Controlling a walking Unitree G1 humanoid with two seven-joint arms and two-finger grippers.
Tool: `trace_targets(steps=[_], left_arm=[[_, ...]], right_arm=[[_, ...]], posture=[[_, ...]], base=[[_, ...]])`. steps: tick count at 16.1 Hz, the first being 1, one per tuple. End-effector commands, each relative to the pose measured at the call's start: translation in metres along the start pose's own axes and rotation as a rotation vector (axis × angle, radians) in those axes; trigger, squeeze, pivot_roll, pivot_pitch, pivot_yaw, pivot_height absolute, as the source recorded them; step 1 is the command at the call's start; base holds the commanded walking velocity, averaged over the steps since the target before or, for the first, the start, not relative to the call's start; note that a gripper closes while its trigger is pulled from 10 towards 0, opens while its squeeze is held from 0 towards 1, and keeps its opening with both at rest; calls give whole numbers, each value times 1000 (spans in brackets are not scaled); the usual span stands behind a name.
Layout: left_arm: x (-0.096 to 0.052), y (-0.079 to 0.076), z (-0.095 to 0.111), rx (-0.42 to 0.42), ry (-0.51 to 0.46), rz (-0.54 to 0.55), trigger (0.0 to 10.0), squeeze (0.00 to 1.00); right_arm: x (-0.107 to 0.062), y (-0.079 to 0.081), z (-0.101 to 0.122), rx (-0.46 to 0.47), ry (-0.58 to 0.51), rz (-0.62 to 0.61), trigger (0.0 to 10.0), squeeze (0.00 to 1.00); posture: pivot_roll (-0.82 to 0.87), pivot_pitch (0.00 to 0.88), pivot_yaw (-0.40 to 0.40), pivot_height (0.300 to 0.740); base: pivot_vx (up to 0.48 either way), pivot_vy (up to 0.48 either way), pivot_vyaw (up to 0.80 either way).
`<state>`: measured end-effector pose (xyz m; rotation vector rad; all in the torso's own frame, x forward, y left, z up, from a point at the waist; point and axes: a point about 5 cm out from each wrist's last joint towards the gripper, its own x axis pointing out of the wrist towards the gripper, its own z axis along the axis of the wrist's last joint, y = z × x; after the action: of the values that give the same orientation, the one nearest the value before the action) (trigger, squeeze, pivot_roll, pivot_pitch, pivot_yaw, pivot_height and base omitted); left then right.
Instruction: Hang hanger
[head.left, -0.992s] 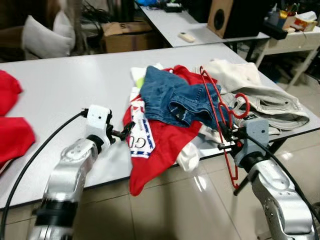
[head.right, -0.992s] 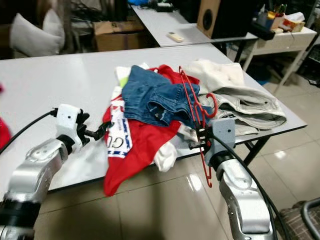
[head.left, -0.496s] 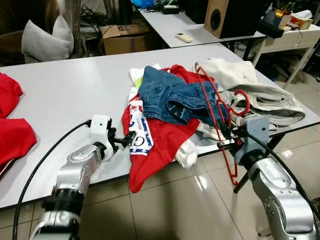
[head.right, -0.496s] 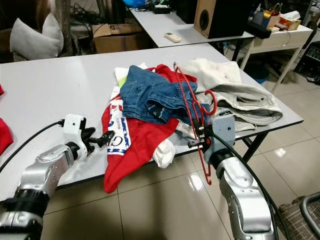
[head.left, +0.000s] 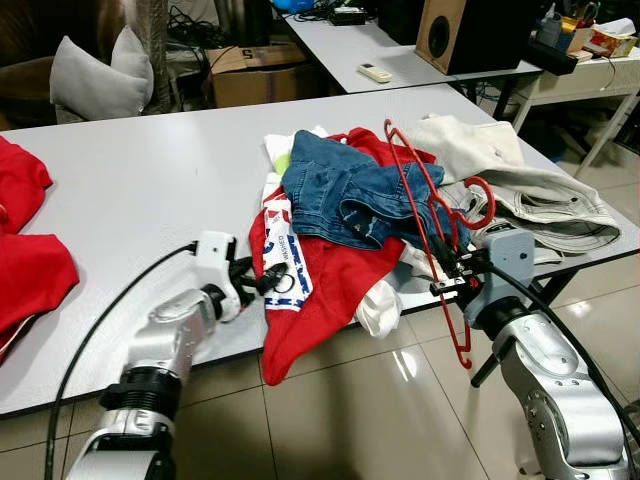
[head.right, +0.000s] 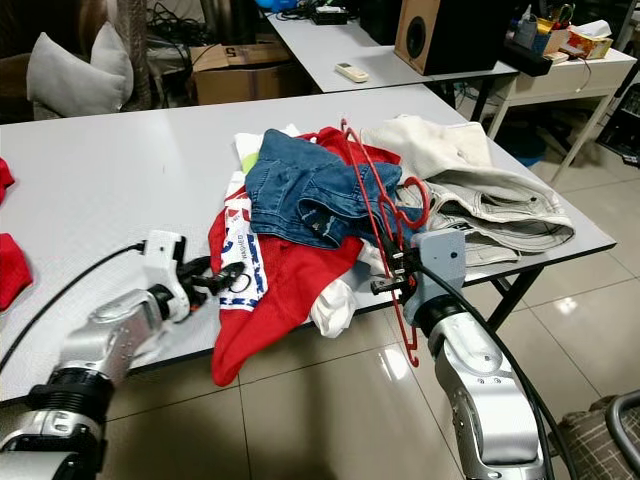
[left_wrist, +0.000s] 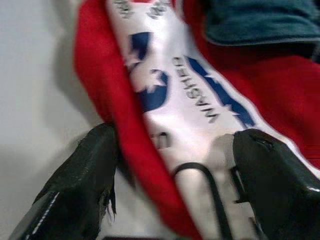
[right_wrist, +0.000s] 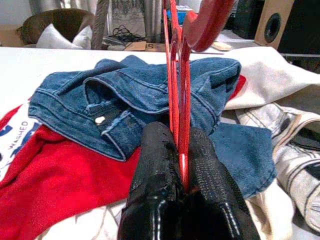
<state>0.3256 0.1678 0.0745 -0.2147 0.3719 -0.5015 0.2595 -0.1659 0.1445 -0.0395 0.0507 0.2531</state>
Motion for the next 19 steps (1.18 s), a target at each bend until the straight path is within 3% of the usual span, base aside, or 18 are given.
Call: trace_targets(steps=[1,6,14,18,19], left_arm=[[1,-1,1,17,-2,-23,0,0],[-2,6,3,33,-6,12,0,0],[-3,6,16,42,-87,-1,0,0],[-1,1,67,-76,-298,-34,0,0],[0,0,89,-121,-378,-44,0,0]], right_arm=[[-1,-4,3,-14,-20,-32,10000,0],[0,-4,2,-30,-11,-39,10000,0],[1,2,2,-20,-8,0,10000,0],[2,1,6,-21,-54,-25,10000,0],[2,-1,7,-18,-63,-39,10000,0]], posture=[[-147,0,18,740],[-140,0,15,740],[-134,0,16,740],[-132,0,30,740],[-131,0,33,740]], base=[[0,0,0],[0,0,0],[0,0,0],[0,0,0],[0,0,0]])
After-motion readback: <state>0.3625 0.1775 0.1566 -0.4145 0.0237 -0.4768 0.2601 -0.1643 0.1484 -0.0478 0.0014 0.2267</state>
